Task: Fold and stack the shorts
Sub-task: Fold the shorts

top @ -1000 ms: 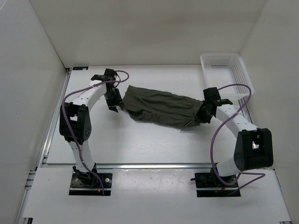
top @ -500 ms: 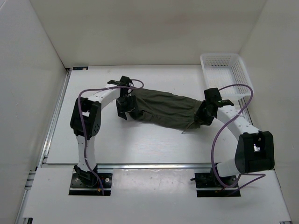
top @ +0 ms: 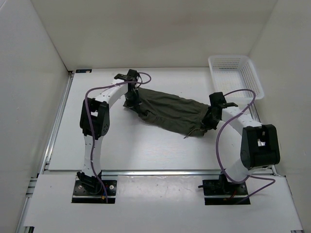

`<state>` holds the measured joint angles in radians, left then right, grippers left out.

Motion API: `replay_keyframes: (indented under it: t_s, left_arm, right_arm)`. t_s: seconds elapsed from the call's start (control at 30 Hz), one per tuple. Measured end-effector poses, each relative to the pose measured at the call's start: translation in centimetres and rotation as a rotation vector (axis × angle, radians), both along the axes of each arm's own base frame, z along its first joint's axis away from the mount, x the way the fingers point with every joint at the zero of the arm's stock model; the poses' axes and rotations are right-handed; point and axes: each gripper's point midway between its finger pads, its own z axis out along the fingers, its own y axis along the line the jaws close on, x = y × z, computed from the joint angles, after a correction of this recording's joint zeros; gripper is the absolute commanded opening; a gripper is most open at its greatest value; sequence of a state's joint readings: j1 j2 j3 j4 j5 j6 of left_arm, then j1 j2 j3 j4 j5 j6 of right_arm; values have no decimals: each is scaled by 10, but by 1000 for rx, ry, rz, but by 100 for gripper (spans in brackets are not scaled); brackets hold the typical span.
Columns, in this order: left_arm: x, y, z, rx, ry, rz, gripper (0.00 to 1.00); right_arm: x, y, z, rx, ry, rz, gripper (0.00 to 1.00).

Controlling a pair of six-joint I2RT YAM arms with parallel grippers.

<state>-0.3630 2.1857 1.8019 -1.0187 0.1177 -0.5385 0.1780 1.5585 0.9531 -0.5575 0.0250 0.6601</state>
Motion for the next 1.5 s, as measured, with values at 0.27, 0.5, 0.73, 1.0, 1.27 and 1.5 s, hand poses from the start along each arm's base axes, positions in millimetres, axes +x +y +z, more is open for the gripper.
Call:
replay_keyframes:
  t_s: [0.27,0.5,0.73,1.0,1.27,1.5]
  left_arm:
    - [20,19,75,91,-163,-14,48]
    - [-48,77,42,175,-20,57,40]
    - [-93,99,-4,198,134,139,11]
    - [-65,51,-12,58,84,59,26]
    - [-22,25,-23,-12,51,39,62]
    - [3,16,-9,-28,-15,58,36]
  right_arm:
    - [16,-2,38,-4,-132,-21,0]
    - [9,-8,37,-25,-144,-24,0]
    - [-3,-10,25,-43,-104,-12,0]
    - [-3,-11,24,-48,-105,-6,0]
    - [-3,-12,25,-53,-106,-8,0]
    - [-5,-12,25,-57,-100,-9,0]
